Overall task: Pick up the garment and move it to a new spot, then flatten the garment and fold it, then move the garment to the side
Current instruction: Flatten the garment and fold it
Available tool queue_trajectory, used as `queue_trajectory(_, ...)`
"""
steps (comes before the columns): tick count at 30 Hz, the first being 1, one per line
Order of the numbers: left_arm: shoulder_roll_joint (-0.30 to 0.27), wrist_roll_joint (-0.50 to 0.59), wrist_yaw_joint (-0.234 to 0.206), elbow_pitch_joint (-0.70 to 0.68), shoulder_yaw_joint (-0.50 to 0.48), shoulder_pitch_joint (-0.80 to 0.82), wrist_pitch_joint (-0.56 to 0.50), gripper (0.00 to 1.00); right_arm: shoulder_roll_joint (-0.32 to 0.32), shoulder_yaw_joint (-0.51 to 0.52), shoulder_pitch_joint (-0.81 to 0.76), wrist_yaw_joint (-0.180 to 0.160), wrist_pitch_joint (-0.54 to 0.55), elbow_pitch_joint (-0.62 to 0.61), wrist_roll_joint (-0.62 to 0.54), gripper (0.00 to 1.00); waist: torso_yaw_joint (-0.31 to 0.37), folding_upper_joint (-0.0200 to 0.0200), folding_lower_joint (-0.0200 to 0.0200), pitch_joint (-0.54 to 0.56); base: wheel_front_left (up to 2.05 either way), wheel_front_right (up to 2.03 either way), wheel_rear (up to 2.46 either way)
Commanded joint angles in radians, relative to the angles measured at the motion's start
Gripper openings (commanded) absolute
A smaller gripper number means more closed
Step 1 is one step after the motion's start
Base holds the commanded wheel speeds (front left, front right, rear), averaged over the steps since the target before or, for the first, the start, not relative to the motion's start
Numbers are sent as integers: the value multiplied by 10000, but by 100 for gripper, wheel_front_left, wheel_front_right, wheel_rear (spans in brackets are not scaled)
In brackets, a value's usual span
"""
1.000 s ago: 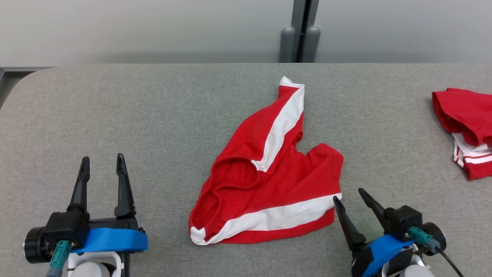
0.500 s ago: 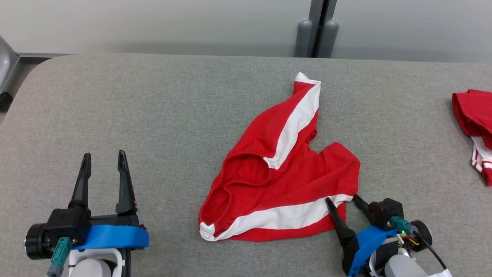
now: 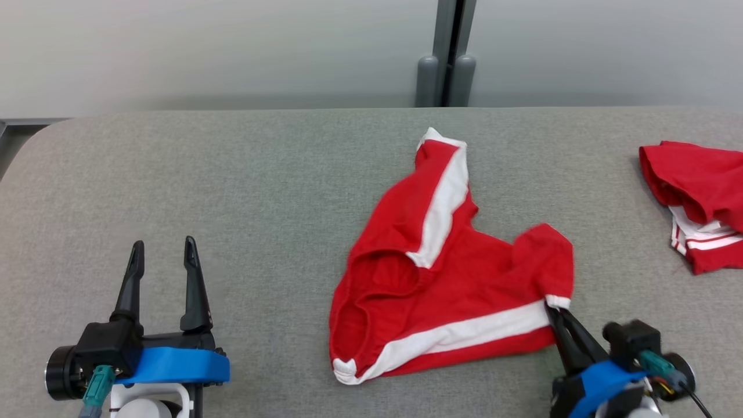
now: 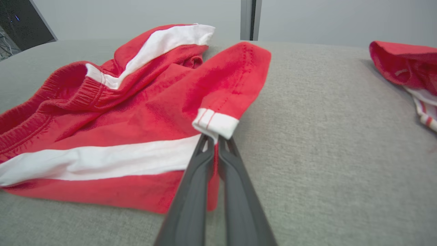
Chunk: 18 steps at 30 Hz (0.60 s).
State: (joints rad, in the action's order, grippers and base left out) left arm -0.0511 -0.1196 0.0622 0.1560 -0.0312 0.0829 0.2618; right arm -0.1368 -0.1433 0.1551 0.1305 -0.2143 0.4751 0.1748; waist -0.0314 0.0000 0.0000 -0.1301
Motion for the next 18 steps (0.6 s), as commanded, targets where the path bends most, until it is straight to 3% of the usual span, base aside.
queue_trajectory(1, 12, -30, -35, 9, 2, -92, 43, 100, -10, 157, -341, 4, 144, -309, -43, 0, 91, 0, 0, 70, 0, 0, 0)
queue_trajectory(3, 11, -44, -27, 35, -5, -114, 43, 100, 38, 462, -897, 4, 570, -952, -179, 0, 171, 0, 0, 106, 0, 0, 0)
queue_trajectory(4, 12, -51, -40, 24, -14, -124, 43, 100, 90, 605, -1120, 4, 761, -1256, -192, 12, 223, 0, 0, 120, 0, 0, 0)
queue_trajectory(5, 12, -64, -50, 8, 0, -131, 44, 100, 124, 747, -1314, 6, 909, -1549, -218, 73, 259, 0, 0, 123, 0, 0, 0)
queue_trajectory(6, 11, -76, -55, -7, 17, -134, 44, 100, 141, 922, -1471, 4, 1027, -1774, -250, 100, 290, 0, 0, 134, 0, 0, 0)
queue_trajectory(18, -1, 154, 106, 28, -65, -312, 43, 100, 494, 2335, -1774, 6, 755, -3678, -634, 100, 500, 0, 0, 419, 0, 0, 0)
